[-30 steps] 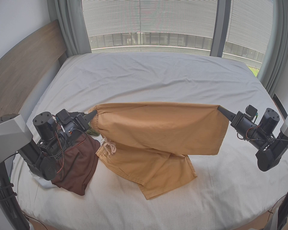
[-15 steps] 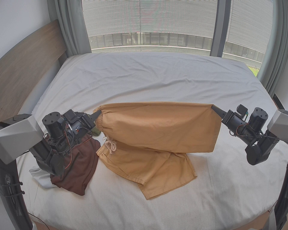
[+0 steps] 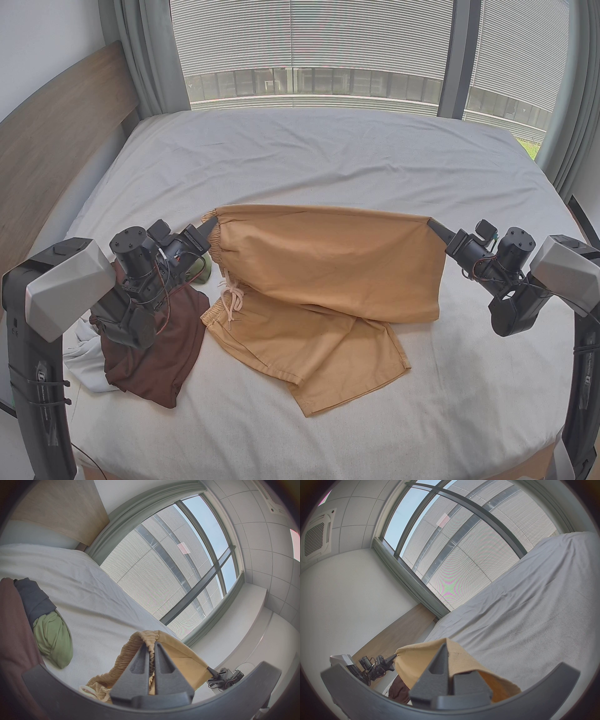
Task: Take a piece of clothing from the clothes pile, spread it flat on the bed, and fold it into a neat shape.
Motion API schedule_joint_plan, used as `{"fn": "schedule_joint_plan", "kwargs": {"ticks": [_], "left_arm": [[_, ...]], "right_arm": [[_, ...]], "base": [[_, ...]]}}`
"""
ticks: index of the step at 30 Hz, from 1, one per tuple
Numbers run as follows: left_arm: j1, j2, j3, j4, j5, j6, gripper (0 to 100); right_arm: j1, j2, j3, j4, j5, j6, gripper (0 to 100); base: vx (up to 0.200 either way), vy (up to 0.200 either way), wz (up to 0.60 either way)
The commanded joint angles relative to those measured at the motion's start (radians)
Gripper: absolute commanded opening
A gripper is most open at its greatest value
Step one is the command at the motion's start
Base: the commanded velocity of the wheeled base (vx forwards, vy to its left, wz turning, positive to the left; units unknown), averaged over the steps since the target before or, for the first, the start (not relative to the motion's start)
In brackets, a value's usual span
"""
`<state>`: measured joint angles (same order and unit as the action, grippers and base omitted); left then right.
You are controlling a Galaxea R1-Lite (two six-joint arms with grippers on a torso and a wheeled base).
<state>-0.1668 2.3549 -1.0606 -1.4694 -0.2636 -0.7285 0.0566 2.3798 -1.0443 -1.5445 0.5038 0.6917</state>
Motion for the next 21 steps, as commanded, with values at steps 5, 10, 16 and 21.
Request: {"fn": "schedule_joint_plan", "kwargs": {"ticks": [5,10,16,21], "left_arm": [[-0.002,0.076,-0.076,0.015,0.015,-0.002,0],[-0.011,0.095,-0.111,0.017,0.017,-0.008,0],[-0.011,0.116,-0.168,0.057,0.017,-0.009,0],[-0.011,0.122,-0.197,0.089,0.017,-0.009,0]], "right_arm": [[-0.014,0.128,-0.125,0.000,-0.039,0.000,0],[-0.017,0.136,-0.149,0.000,-0.042,0.000,0],[-0.018,0.137,-0.161,0.000,-0.042,0.000,0],[-0.018,0.150,-0.177,0.001,-0.042,0.000,0]], "base": [[0.000,0.000,0.00],[0.000,0.000,0.00],[0.000,0.000,0.00],[0.000,0.000,0.00]]}}
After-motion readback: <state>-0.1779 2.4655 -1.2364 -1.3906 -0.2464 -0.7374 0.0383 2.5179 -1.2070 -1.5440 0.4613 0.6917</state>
